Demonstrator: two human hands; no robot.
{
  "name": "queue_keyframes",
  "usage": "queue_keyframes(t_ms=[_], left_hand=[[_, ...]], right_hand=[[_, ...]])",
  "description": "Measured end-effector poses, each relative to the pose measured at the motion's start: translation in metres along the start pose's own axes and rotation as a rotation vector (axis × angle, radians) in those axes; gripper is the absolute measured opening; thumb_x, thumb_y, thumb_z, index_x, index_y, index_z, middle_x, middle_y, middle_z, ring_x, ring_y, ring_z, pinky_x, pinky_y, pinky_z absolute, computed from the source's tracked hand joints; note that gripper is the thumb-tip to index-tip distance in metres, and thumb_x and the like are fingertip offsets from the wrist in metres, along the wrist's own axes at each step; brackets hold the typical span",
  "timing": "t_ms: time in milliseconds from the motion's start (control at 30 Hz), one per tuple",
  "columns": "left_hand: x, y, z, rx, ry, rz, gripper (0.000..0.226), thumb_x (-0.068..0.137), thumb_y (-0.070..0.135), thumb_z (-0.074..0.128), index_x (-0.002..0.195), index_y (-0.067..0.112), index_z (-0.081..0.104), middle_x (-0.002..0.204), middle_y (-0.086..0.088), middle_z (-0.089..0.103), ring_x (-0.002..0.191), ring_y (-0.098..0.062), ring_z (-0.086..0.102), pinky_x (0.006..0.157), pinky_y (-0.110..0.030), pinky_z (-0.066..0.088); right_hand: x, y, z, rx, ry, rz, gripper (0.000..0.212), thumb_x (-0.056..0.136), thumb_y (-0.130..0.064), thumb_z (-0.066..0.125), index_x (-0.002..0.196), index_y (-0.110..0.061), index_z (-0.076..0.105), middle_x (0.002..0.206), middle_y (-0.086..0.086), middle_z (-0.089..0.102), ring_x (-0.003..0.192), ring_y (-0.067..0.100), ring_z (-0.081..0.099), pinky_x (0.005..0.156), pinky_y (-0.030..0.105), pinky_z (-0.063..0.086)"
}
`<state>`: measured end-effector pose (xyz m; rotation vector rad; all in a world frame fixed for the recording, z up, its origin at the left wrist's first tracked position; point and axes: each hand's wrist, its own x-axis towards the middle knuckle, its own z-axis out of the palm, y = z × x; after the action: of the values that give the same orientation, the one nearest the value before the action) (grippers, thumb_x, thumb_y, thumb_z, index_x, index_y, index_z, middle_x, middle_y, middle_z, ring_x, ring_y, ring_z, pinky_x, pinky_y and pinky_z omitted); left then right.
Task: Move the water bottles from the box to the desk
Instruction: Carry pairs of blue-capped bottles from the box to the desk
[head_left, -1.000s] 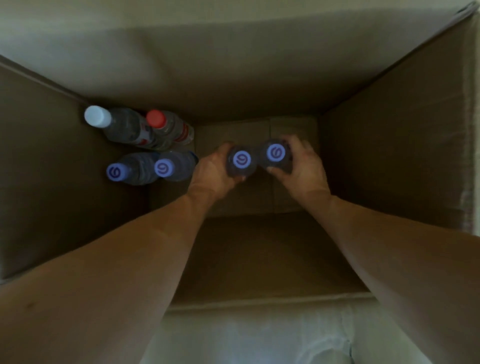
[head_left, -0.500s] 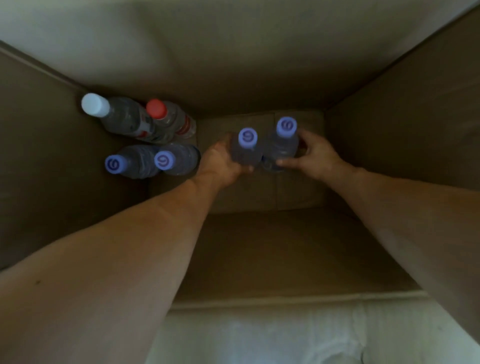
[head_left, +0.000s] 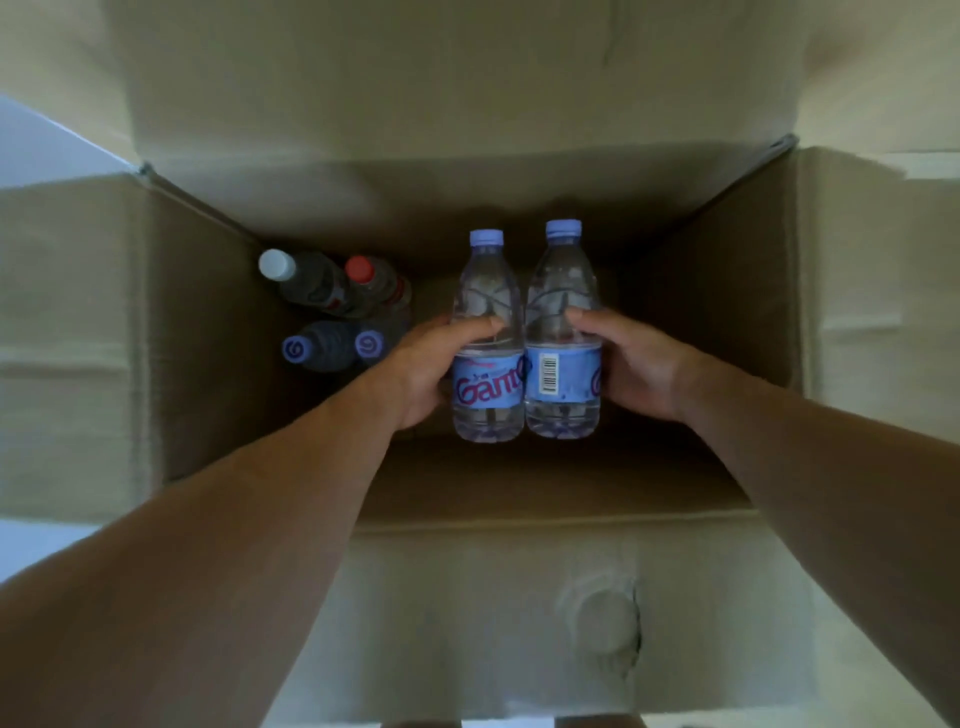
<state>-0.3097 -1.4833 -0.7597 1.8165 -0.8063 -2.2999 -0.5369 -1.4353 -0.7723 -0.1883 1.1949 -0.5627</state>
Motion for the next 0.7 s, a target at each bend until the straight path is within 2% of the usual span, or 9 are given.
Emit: queue_keyframes(t_ms=[67,200,333,400,467,533,600,700], left_hand=[[-0.017,0.003,0.003,-0.031,-0.003,0.011,0.049,0.084,0.040,0.075,0.128,0.023,0.062,0.114,-0.007,0.075,0.107,-0.029,0.071,0.101,-0.056,0.051],[-0.053,0.013,0.007,-0.028,0.020,0.054,0.061,0.074,0.056,0.079,0.126,0.031,0.059,0.110,-0.004,0.076,0.102,-0.029,0.073,0.096,-0.055,0.054],[-0.091,0.030,0.015,-0.060,0.069,0.072,0.064,0.075,0.062,0.077,0.124,0.028,0.055,0.111,-0.007,0.076,0.095,-0.026,0.076,0.085,-0.048,0.060],[-0.109,0.038,0.018,-0.069,0.086,0.073,0.070,0.069,0.064,0.079,0.123,0.026,0.055,0.112,-0.009,0.075,0.098,-0.030,0.075,0.088,-0.053,0.058],[-0.128,0.047,0.020,-0.092,0.071,0.085,0.076,0.065,0.062,0.080,0.125,0.024,0.054,0.115,-0.011,0.074,0.100,-0.032,0.074,0.091,-0.060,0.056],[-0.147,0.058,0.021,-0.109,0.043,0.102,0.076,0.066,0.058,0.081,0.129,0.024,0.054,0.119,-0.011,0.072,0.102,-0.033,0.073,0.091,-0.061,0.056],[-0.166,0.066,0.023,-0.133,-0.004,0.114,0.072,0.070,0.055,0.081,0.130,0.023,0.056,0.121,-0.012,0.072,0.104,-0.034,0.072,0.089,-0.059,0.057],[-0.196,0.076,0.027,-0.171,-0.079,0.131,0.064,0.079,0.052,0.077,0.131,0.019,0.058,0.121,-0.015,0.071,0.107,-0.037,0.071,0.089,-0.061,0.056]], right_hand=[[-0.016,-0.004,0.011,0.019,-0.031,-0.011,0.061,0.072,-0.039,0.083,0.127,-0.018,0.064,0.126,0.008,0.070,0.117,0.025,0.067,0.094,0.045,0.053],[-0.046,-0.014,0.033,0.010,0.004,-0.017,0.061,0.078,-0.033,0.078,0.133,-0.015,0.059,0.126,0.010,0.069,0.119,0.029,0.065,0.104,0.050,0.048],[-0.079,-0.024,0.055,0.076,0.057,-0.030,0.060,0.085,-0.030,0.072,0.140,-0.017,0.051,0.133,0.015,0.063,0.121,0.033,0.063,0.107,0.055,0.045],[-0.097,-0.030,0.063,0.123,0.048,-0.020,0.060,0.086,-0.033,0.068,0.141,-0.015,0.051,0.132,0.015,0.065,0.120,0.034,0.064,0.107,0.054,0.045],[-0.116,-0.036,0.073,0.146,0.002,-0.001,0.051,0.092,-0.036,0.059,0.138,-0.014,0.055,0.130,0.013,0.067,0.119,0.032,0.065,0.106,0.050,0.046],[-0.134,-0.042,0.081,0.169,-0.037,0.007,0.047,0.096,-0.036,0.050,0.138,-0.015,0.056,0.132,0.013,0.065,0.121,0.033,0.063,0.103,0.049,0.048],[-0.151,-0.048,0.088,0.197,-0.078,0.003,0.051,0.094,-0.036,0.051,0.140,-0.014,0.054,0.135,0.016,0.063,0.123,0.036,0.061,0.101,0.051,0.049],[-0.176,-0.054,0.102,0.182,-0.068,0.013,0.059,0.090,-0.044,0.065,0.140,-0.015,0.053,0.134,0.019,0.063,0.122,0.038,0.061,0.101,0.053,0.050]])
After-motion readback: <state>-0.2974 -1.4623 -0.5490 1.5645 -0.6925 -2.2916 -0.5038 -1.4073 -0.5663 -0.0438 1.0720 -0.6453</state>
